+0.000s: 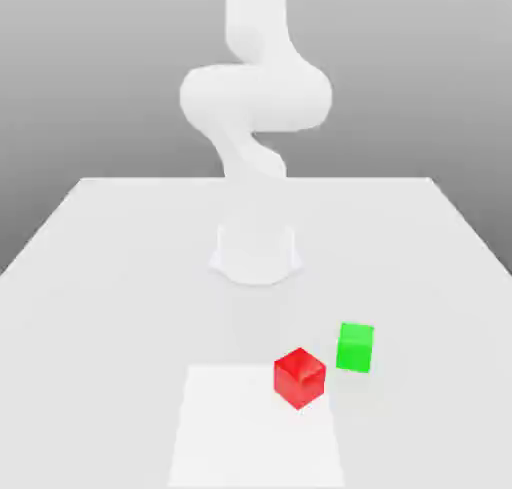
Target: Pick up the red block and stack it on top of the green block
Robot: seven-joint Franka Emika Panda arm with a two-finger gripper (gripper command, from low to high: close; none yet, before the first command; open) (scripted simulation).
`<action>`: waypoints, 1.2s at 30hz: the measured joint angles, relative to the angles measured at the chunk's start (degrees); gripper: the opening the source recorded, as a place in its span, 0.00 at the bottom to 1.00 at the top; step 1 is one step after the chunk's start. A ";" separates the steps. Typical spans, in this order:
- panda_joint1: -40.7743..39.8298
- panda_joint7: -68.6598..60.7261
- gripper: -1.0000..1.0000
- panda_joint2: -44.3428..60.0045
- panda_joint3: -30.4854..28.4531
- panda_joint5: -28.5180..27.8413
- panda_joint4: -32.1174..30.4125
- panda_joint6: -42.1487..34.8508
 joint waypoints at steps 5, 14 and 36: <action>3.84 -7.71 0.50 9.95 -1.79 0.69 -7.61 6.76; 9.60 -21.41 0.50 28.56 -3.12 1.12 -21.51 19.30; 9.77 -27.88 0.00 46.60 -0.99 0.20 -27.48 32.79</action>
